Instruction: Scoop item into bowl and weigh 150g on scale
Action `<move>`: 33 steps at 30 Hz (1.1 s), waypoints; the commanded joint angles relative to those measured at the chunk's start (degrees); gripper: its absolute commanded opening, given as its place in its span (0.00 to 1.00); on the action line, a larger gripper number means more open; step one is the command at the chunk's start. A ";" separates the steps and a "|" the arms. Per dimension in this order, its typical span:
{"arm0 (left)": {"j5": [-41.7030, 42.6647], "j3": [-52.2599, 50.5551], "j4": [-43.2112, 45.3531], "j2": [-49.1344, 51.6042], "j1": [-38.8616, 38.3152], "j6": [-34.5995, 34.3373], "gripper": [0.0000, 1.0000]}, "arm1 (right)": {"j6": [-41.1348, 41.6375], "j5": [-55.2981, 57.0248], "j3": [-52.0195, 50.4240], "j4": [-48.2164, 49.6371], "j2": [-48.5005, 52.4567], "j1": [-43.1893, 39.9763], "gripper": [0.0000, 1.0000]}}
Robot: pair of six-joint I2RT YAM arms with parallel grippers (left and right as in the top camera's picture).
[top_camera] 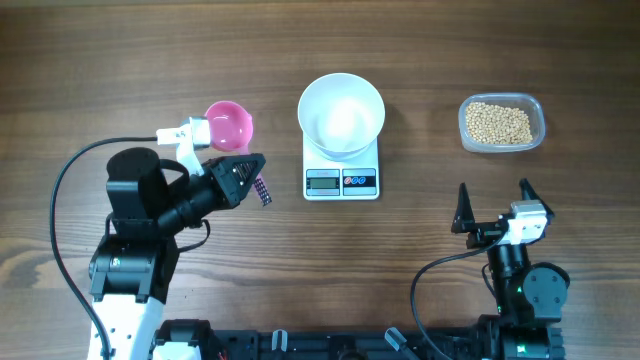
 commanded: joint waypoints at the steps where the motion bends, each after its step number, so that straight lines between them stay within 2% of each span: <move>1: 1.11 -0.17 0.37 -0.52 -0.24 -0.17 0.04 | 0.13 0.81 -0.07 0.15 0.02 0.33 1.00; 33: 2.62 -0.17 0.35 -0.52 -0.24 -0.17 0.04 | 0.11 0.83 -0.07 0.15 0.02 0.33 1.00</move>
